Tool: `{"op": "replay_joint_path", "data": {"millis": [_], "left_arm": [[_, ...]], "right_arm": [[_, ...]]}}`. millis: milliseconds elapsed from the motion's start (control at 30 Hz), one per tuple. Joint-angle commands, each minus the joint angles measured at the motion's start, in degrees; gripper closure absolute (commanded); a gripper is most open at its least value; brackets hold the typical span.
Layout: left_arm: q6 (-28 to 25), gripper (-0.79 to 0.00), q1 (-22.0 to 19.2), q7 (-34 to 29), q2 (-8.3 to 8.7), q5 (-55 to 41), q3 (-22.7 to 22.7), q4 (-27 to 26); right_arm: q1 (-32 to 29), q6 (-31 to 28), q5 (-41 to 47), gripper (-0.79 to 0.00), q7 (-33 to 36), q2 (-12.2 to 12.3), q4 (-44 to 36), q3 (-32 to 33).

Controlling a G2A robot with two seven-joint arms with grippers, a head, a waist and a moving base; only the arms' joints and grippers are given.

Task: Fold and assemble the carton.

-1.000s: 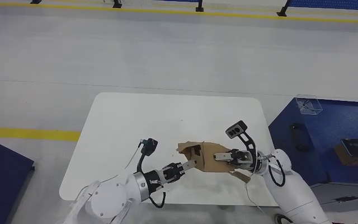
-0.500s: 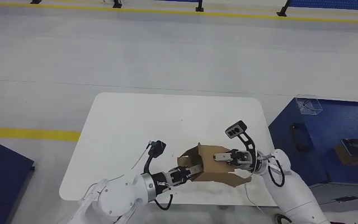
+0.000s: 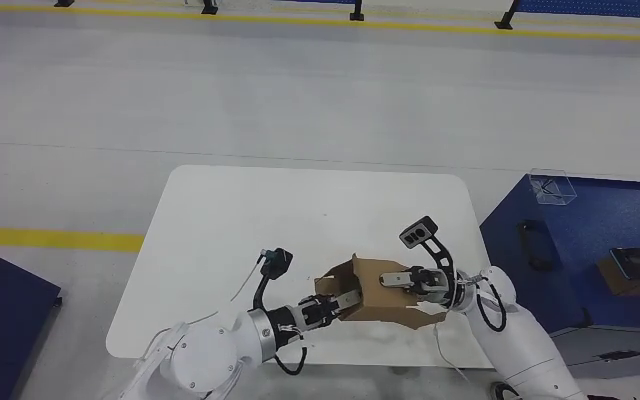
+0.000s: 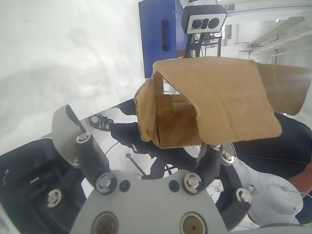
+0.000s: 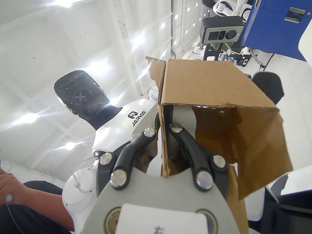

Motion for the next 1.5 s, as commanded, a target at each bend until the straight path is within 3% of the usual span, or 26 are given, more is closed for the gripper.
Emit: {"op": "replay_joint_path", "data": {"millis": [0, 100, 167, 333, 500, 667, 1100, 1200, 1267, 1467], "left_arm": [[-1.45, -0.785, 0.60, 2.01, 0.05, 0.87, -0.73, -1.28], [-4.74, -0.785, 4.46, 7.58, 0.76, 5.54, -5.35, -7.47], [-6.85, -0.785, 9.19, 10.96, 1.30, 6.85, -9.82, -12.30], [-20.51, -0.785, 17.15, 15.47, 1.82, 3.56, -18.09, -12.97], [-25.62, -0.785, 21.67, 13.88, 2.03, 2.10, -19.01, -12.97], [-24.05, -0.785, 20.61, 11.93, 1.90, 1.77, -16.58, -11.85], [-24.05, -0.785, 20.61, 11.93, 1.90, 1.77, -16.58, -11.85], [-17.34, -0.785, 21.37, 10.80, 1.45, -10.17, -15.33, -12.63], [-13.12, -0.785, 19.49, 11.09, 1.04, -18.10, -15.50, -12.97], [0.55, -0.785, 14.78, 20.63, -0.94, -48.89, -13.81, -12.93]], "right_arm": [[-0.06, -1.26, 1.82, 0.000, -3.16, -0.30, -1.53, 0.52], [0.47, -2.34, 7.70, 0.000, -3.86, -1.04, -1.75, 0.86], [1.55, -4.10, 11.26, 0.000, -3.17, -1.71, -0.50, 0.70], [4.89, -6.36, 20.39, 0.000, 0.45, -4.16, 3.93, -1.79], [6.87, -6.51, 23.16, 0.000, 0.32, -7.36, 5.83, -0.67], [6.74, -5.88, 20.97, 0.000, 0.96, -10.85, 8.29, 1.11], [6.54, -5.84, 20.82, 0.000, 0.24, -10.87, 7.78, 1.20], [6.19, -8.62, 15.95, 0.000, -1.82, -10.83, 6.02, 2.72], [5.82, -9.40, 13.86, 0.000, -2.60, -11.04, 5.55, 3.40], [6.12, -9.19, 11.16, 0.000, -2.38, -12.00, 5.59, 4.79]]}}
